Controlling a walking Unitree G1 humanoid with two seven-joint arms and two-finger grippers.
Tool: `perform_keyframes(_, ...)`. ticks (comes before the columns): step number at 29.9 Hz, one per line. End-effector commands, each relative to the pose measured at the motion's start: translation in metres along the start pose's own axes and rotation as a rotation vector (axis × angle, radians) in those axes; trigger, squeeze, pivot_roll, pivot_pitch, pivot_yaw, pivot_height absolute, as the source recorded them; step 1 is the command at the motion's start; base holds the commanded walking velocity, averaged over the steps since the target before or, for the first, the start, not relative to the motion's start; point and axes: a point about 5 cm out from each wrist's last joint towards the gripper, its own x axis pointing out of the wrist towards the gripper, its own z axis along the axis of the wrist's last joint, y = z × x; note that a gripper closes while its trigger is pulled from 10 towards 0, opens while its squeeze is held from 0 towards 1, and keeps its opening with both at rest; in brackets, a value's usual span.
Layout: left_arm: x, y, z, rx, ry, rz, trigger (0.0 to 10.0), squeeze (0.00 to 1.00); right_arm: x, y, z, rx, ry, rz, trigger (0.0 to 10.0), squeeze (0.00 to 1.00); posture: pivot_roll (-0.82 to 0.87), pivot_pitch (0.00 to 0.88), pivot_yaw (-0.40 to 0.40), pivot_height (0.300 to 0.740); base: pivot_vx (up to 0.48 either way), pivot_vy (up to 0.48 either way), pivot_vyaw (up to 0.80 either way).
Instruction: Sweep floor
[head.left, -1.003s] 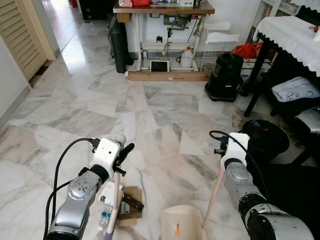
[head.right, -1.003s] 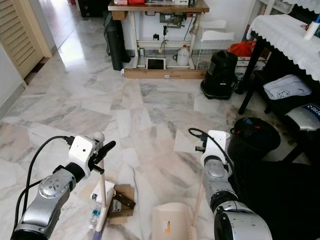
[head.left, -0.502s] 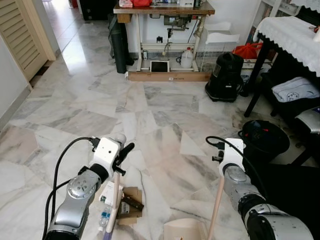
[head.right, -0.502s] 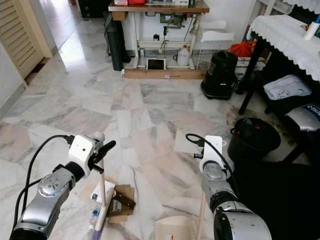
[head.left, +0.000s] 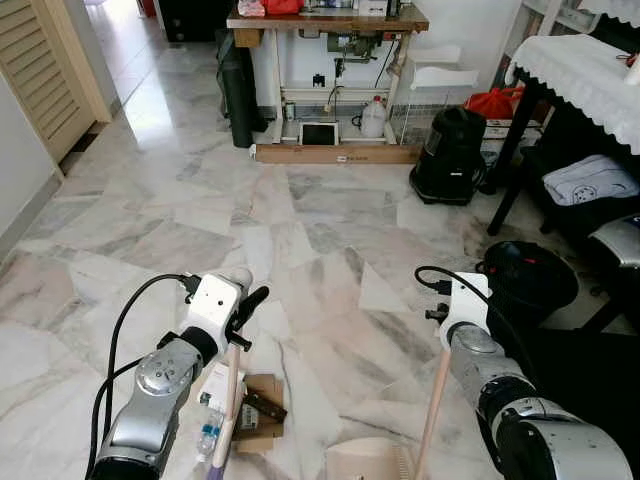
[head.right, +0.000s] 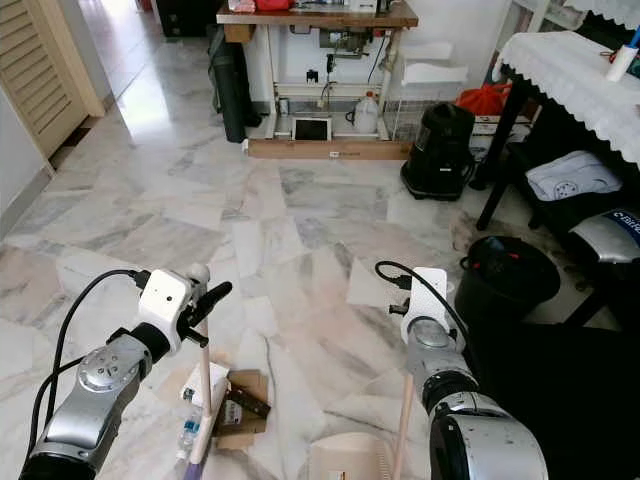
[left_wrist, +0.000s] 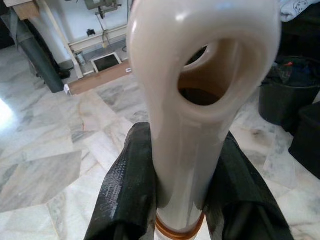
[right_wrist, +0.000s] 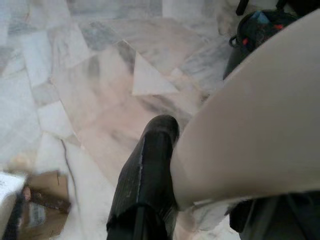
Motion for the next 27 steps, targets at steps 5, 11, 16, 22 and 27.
perform_keyframes(5, 0.004, 0.002, 0.011, 0.018, -0.050, 0.001, 10.0, 0.00, -0.002, 0.010, 0.027, 0.108, -0.203, 0.037, 10.0, 0.00, 0.07, 0.000, -0.005, 0.740, 0.000, 0.000, 0.00)
perform_keyframes(11, 0.002, 0.003, 0.011, 0.027, -0.054, 0.013, 10.0, 0.00, -0.004, 0.008, 0.026, 0.096, -0.252, 0.026, 10.0, 0.00, 0.07, 0.000, -0.005, 0.740, 0.000, 0.000, 0.00)
perform_keyframes(16, 0.001, 0.006, 0.012, 0.041, -0.056, 0.027, 10.0, 0.00, -0.004, 0.004, 0.018, -0.001, -0.257, 0.010, 10.0, 0.00, 0.08, 0.000, 0.000, 0.740, 0.000, 0.000, 0.00)
perform_keyframes(22, -0.001, 0.008, 0.010, 0.057, -0.050, 0.037, 10.0, 0.00, -0.005, -0.001, 0.011, 0.006, -0.245, -0.036, 10.0, 0.00, 0.08, 0.000, 0.004, 0.740, 0.000, 0.000, 0.00)
perform_keyframes(27, -0.002, 0.008, 0.009, 0.061, -0.037, 0.027, 10.0, 0.00, -0.005, -0.001, 0.012, 0.024, -0.261, -0.042, 10.0, 0.00, 0.09, 0.000, 0.010, 0.740, 0.000, 0.000, 0.00)
